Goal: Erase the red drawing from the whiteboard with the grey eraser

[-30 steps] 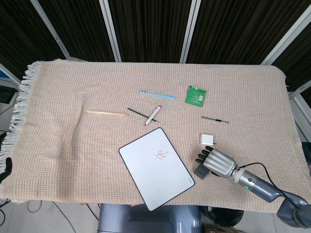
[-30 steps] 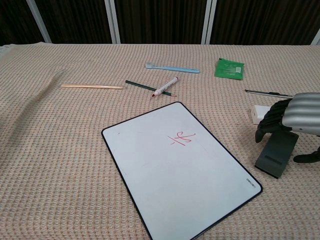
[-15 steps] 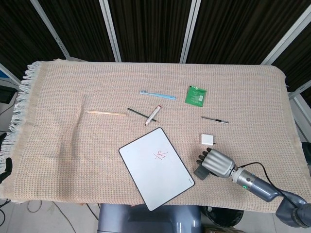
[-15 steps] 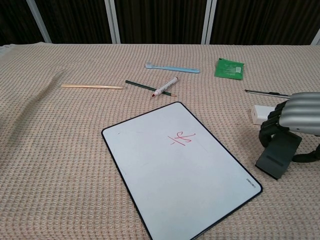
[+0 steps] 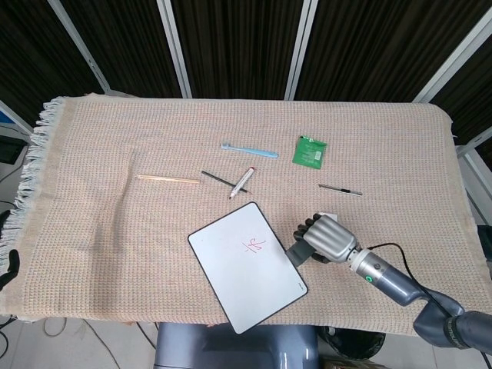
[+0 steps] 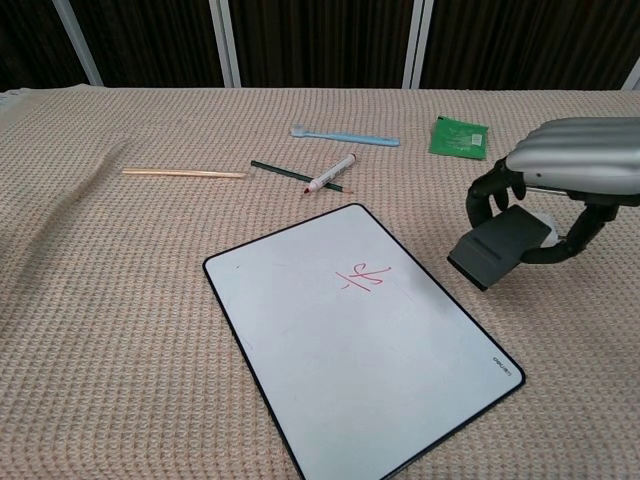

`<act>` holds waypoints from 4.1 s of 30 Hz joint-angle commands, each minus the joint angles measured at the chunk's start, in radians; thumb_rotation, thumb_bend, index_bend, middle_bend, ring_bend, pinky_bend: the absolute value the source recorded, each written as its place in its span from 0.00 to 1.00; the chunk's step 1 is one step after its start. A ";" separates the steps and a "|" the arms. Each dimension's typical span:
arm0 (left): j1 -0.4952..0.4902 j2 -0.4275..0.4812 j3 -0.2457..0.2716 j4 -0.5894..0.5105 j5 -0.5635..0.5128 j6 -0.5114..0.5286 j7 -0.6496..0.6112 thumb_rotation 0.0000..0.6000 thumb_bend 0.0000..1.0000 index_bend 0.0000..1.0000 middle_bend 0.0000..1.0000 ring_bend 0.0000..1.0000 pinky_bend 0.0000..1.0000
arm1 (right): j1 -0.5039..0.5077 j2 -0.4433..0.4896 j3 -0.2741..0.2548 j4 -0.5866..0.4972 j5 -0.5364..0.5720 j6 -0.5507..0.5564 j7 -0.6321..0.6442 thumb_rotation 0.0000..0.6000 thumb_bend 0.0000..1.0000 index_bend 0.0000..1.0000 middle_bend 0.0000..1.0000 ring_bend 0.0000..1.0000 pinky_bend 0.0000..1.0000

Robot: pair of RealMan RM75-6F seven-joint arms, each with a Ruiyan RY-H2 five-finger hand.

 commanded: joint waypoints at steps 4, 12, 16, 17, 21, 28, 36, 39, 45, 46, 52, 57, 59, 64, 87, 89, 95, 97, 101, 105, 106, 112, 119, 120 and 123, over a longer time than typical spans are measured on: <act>0.000 0.004 0.001 -0.003 -0.002 -0.004 -0.004 1.00 0.53 0.07 0.00 0.00 0.01 | 0.065 -0.061 0.119 -0.096 0.248 -0.147 -0.131 1.00 0.44 0.53 0.46 0.41 0.41; -0.002 0.005 0.000 -0.005 -0.003 -0.007 -0.008 1.00 0.53 0.07 0.00 0.00 0.01 | 0.124 -0.188 0.179 -0.104 0.457 -0.164 -0.371 1.00 0.44 0.53 0.45 0.41 0.40; -0.003 0.007 0.000 -0.004 -0.005 -0.010 -0.013 1.00 0.53 0.07 0.00 0.00 0.01 | 0.163 -0.252 0.190 -0.091 0.552 -0.155 -0.493 1.00 0.44 0.53 0.45 0.41 0.40; -0.003 0.008 0.000 -0.004 -0.005 -0.011 -0.014 1.00 0.53 0.07 0.00 0.00 0.01 | 0.171 -0.269 0.191 -0.088 0.575 -0.149 -0.521 1.00 0.44 0.53 0.45 0.41 0.40; -0.003 0.011 -0.002 -0.006 -0.007 -0.011 -0.020 1.00 0.53 0.07 0.00 0.00 0.01 | 0.203 -0.329 0.191 -0.079 0.661 -0.119 -0.626 1.00 0.43 0.53 0.45 0.41 0.40; -0.004 0.014 0.001 -0.006 -0.006 -0.016 -0.026 1.00 0.53 0.07 0.00 0.00 0.01 | 0.257 -0.421 0.186 -0.046 0.783 -0.054 -0.788 1.00 0.43 0.53 0.45 0.41 0.40; -0.004 0.017 -0.001 -0.006 -0.005 -0.013 -0.031 1.00 0.53 0.07 0.00 0.00 0.01 | 0.288 -0.489 0.156 -0.002 0.850 -0.013 -0.884 1.00 0.43 0.53 0.45 0.41 0.40; -0.004 0.018 -0.001 -0.007 -0.004 -0.013 -0.032 1.00 0.53 0.07 0.00 0.00 0.01 | 0.290 -0.497 0.138 0.005 0.853 -0.006 -0.900 1.00 0.43 0.53 0.45 0.41 0.40; -0.003 0.019 0.000 -0.007 -0.002 -0.011 -0.033 1.00 0.53 0.07 0.00 0.00 0.01 | 0.286 -0.486 0.108 -0.006 0.841 0.004 -0.909 1.00 0.43 0.53 0.46 0.42 0.40; -0.003 0.019 0.000 -0.007 -0.002 -0.011 -0.033 1.00 0.53 0.07 0.00 0.00 0.01 | 0.283 -0.480 0.100 -0.012 0.838 0.005 -0.909 1.00 0.43 0.54 0.46 0.42 0.40; -0.003 0.019 -0.001 -0.006 -0.003 -0.010 -0.032 1.00 0.53 0.07 0.00 0.00 0.01 | 0.260 -0.430 0.047 -0.066 0.818 0.008 -0.909 1.00 0.43 0.54 0.46 0.42 0.41; -0.003 0.019 -0.002 -0.007 -0.003 -0.009 -0.031 1.00 0.53 0.07 0.00 0.00 0.01 | 0.230 -0.380 0.005 -0.117 0.791 0.025 -0.893 1.00 0.43 0.54 0.46 0.42 0.41; -0.003 0.018 -0.001 -0.007 -0.003 -0.008 -0.030 1.00 0.53 0.07 0.00 0.00 0.01 | 0.218 -0.358 -0.010 -0.137 0.782 0.033 -0.886 1.00 0.43 0.54 0.46 0.42 0.41; -0.004 0.015 0.000 -0.007 -0.001 -0.009 -0.025 1.00 0.53 0.07 0.00 0.00 0.01 | 0.192 -0.309 -0.039 -0.185 0.758 0.048 -0.866 1.00 0.43 0.54 0.46 0.42 0.41; -0.003 0.021 -0.002 -0.009 -0.002 -0.006 -0.033 1.00 0.53 0.07 0.00 0.00 0.01 | 0.247 -0.412 0.072 -0.036 0.871 0.025 -0.876 1.00 0.43 0.55 0.46 0.42 0.42; -0.003 0.022 -0.003 -0.009 -0.002 -0.006 -0.036 1.00 0.53 0.07 0.00 0.00 0.01 | 0.252 -0.414 0.083 -0.024 0.885 0.024 -0.874 1.00 0.43 0.55 0.46 0.42 0.42; -0.002 0.024 -0.002 -0.009 -0.002 -0.005 -0.037 1.00 0.53 0.07 0.00 0.00 0.01 | 0.245 -0.377 0.095 -0.029 0.897 0.041 -0.860 1.00 0.43 0.55 0.46 0.42 0.42; -0.002 0.024 -0.003 -0.009 -0.002 -0.005 -0.036 1.00 0.53 0.07 0.00 0.00 0.01 | 0.241 -0.358 0.097 -0.041 0.898 0.047 -0.856 1.00 0.43 0.55 0.46 0.42 0.42; -0.003 0.022 -0.003 -0.009 -0.003 -0.006 -0.032 1.00 0.53 0.07 0.00 0.00 0.01 | 0.224 -0.275 0.110 -0.109 0.918 0.038 -0.817 1.00 0.43 0.55 0.45 0.42 0.42; -0.003 0.019 -0.003 -0.008 -0.004 -0.006 -0.028 1.00 0.53 0.07 0.00 0.00 0.01 | 0.203 -0.182 0.111 -0.168 0.907 0.052 -0.791 1.00 0.43 0.55 0.45 0.42 0.42; -0.003 0.019 -0.003 -0.008 -0.004 -0.006 -0.027 1.00 0.53 0.07 0.00 0.00 0.01 | 0.191 -0.148 0.108 -0.188 0.901 0.058 -0.777 1.00 0.43 0.55 0.45 0.42 0.42; -0.003 0.018 -0.004 -0.009 -0.007 -0.005 -0.025 1.00 0.53 0.07 0.00 0.00 0.01 | 0.132 -0.044 0.100 -0.242 0.896 0.073 -0.689 1.00 0.43 0.55 0.45 0.42 0.42; -0.003 0.017 -0.005 -0.010 -0.008 -0.003 -0.024 1.00 0.53 0.07 0.00 0.00 0.01 | 0.041 0.047 0.023 -0.264 0.841 0.090 -0.618 1.00 0.43 0.55 0.45 0.42 0.42; -0.003 0.017 -0.005 -0.010 -0.008 -0.003 -0.024 1.00 0.53 0.07 0.00 0.00 0.01 | 0.025 0.057 0.003 -0.268 0.819 0.101 -0.618 1.00 0.43 0.55 0.45 0.42 0.42; -0.003 0.016 -0.005 -0.009 -0.008 -0.003 -0.022 1.00 0.53 0.07 0.00 0.00 0.01 | -0.017 0.068 -0.037 -0.278 0.766 0.139 -0.615 1.00 0.43 0.55 0.45 0.42 0.42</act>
